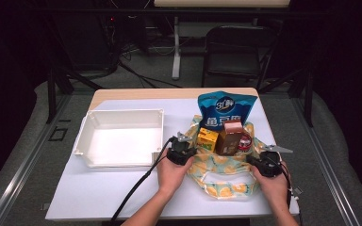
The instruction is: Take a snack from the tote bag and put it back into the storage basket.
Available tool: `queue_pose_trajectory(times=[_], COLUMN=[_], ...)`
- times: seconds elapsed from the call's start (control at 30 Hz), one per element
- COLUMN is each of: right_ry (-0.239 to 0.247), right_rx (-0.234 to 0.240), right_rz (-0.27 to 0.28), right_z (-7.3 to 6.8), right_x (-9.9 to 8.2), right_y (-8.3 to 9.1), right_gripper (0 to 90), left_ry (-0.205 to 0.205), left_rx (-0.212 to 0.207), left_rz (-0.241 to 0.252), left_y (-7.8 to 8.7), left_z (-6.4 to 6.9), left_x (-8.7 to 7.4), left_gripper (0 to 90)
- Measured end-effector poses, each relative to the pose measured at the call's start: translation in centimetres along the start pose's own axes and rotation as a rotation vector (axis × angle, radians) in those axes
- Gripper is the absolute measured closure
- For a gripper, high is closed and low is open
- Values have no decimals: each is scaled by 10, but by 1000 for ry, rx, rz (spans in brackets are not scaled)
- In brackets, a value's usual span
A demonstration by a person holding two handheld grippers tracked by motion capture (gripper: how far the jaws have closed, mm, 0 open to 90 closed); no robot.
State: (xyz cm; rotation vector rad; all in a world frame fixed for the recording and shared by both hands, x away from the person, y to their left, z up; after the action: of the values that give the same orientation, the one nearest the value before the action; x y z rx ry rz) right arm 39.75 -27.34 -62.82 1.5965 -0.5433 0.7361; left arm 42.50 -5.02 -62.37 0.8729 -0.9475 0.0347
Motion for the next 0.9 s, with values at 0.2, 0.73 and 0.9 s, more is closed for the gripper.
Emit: queue_pose_trajectory(times=[0.2,0.73,0.9], right_ry=[4,38,43], right_rx=[5,51,37], right_rz=[128,386,403], right_z=[-7,-49,-64], right_x=[16,61,70], right_y=[22,86,85], right_gripper=[600,343,273], left_ry=[16,-12,-41], left_rx=[-7,-98,-106], left_rz=[11,188,233], left_y=[-3,50,62], left_z=[-1,15,13], left_x=[-4,13,17], left_gripper=[900,653,581])
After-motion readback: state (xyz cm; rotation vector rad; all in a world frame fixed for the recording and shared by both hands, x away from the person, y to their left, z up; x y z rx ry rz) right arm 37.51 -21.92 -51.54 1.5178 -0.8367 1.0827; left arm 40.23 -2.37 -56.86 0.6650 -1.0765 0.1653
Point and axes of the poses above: each handheld gripper's, and its own axes: y roughly backward along the jaws, x roughly out of its top, z roughly to its right, the point moved 10 cm from there along -y, roughly forward along the jaws, and after that the axes turned 9 degrees about -x, right-handed, at the moved point
